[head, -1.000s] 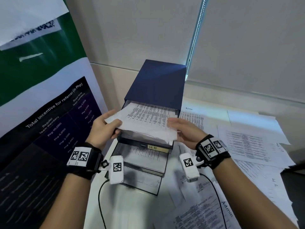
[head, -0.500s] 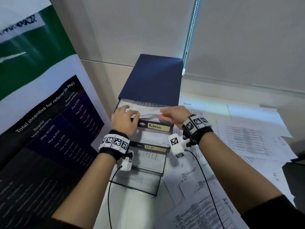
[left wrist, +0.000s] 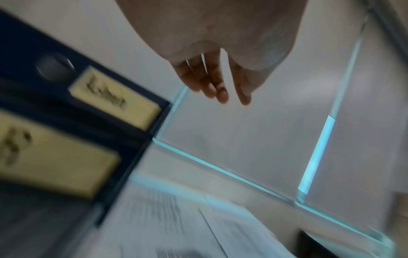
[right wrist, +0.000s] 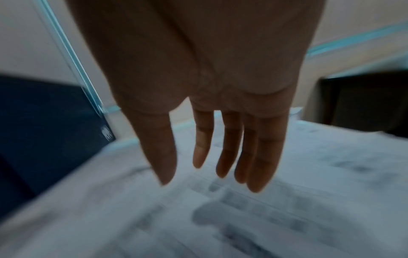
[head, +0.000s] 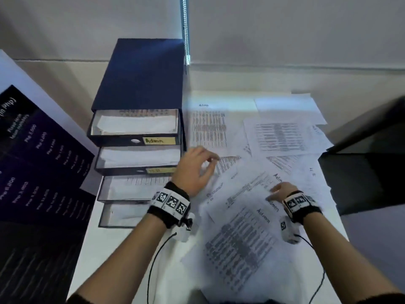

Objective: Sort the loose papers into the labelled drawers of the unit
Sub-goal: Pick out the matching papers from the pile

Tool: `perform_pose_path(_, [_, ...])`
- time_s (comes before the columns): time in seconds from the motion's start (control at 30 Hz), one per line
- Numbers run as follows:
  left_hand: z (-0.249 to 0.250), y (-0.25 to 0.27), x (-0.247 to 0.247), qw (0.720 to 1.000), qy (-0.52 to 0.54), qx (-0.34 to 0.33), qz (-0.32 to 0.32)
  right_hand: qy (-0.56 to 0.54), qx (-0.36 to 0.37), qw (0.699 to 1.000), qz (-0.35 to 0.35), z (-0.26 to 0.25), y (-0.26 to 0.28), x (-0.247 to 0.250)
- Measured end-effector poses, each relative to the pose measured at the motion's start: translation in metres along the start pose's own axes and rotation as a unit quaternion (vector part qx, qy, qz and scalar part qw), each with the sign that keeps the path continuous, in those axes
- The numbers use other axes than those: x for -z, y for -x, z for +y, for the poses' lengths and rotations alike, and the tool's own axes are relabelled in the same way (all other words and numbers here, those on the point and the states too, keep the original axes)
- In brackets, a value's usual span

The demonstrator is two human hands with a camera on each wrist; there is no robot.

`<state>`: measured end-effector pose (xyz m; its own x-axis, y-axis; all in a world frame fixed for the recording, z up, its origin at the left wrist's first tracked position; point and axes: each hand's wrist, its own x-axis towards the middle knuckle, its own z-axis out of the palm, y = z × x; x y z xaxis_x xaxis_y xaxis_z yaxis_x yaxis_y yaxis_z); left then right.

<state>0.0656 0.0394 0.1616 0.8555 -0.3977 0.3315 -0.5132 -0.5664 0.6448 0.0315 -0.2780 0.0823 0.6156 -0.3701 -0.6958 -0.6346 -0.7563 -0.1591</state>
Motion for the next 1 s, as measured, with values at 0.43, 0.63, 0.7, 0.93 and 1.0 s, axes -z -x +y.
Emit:
perform_pose_path(0.43, [-0.012,0.083,-0.176,0.897,0.010,0.350,-0.270,-0.086,0.020,0.995,0.037,0.078,0.009,-0.079])
perform_pose_path(0.63, [-0.017,0.077,-0.168,0.885,0.078,0.388,-0.247,-0.105,0.050,0.990,0.074,0.092,-0.002,-0.070])
perform_pose_path(0.7, [-0.023,0.078,-0.162,0.880,0.082,0.390,-0.260,-0.081,0.041,0.990,0.105,0.101,-0.006,-0.069])
perform_pose_path(0.93, [-0.011,0.090,-0.155,0.882,0.059,0.343,-0.317,-0.067,0.084,0.993,0.040,0.094,-0.013,-0.066])
perform_pose_path(1.0, [-0.008,0.095,-0.158,0.880,0.097,0.358,-0.296,-0.102,0.102,0.990,0.012,0.090,-0.016,-0.058])
